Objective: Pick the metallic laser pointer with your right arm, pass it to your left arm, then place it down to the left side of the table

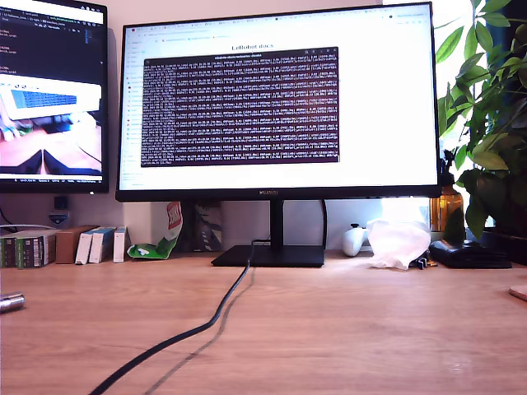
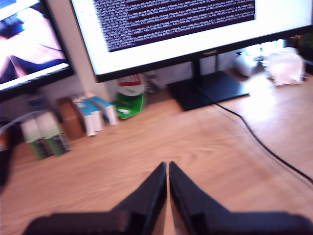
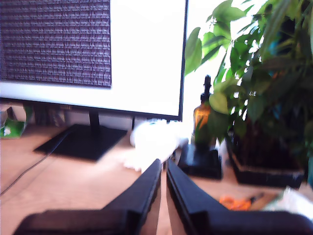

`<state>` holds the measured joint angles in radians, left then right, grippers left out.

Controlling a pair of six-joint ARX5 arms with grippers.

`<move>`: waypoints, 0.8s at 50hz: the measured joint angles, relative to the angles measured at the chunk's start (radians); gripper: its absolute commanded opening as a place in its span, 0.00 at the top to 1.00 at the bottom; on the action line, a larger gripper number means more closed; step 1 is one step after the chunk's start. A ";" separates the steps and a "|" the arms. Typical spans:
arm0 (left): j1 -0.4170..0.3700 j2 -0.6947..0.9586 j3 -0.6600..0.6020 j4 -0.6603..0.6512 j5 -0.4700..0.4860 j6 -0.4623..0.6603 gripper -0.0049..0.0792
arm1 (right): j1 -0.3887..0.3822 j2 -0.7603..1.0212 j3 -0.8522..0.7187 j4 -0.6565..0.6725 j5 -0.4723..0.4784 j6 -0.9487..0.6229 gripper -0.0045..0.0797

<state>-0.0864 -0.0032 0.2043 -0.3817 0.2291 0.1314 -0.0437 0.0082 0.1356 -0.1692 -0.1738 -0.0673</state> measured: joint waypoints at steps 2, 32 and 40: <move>0.000 0.000 -0.003 0.000 -0.021 0.000 0.96 | 0.000 0.000 -0.019 -0.004 0.000 -0.007 0.96; 0.000 0.000 -0.134 -0.011 -0.088 -0.136 0.96 | 0.000 0.000 -0.109 -0.005 0.000 -0.003 0.96; 0.000 0.000 -0.134 -0.011 -0.082 -0.166 0.96 | 0.000 0.000 -0.110 -0.003 0.000 0.067 0.96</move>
<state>-0.0864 -0.0036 0.0700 -0.3923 0.1474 -0.0341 -0.0437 0.0082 0.0257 -0.1719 -0.1738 -0.0006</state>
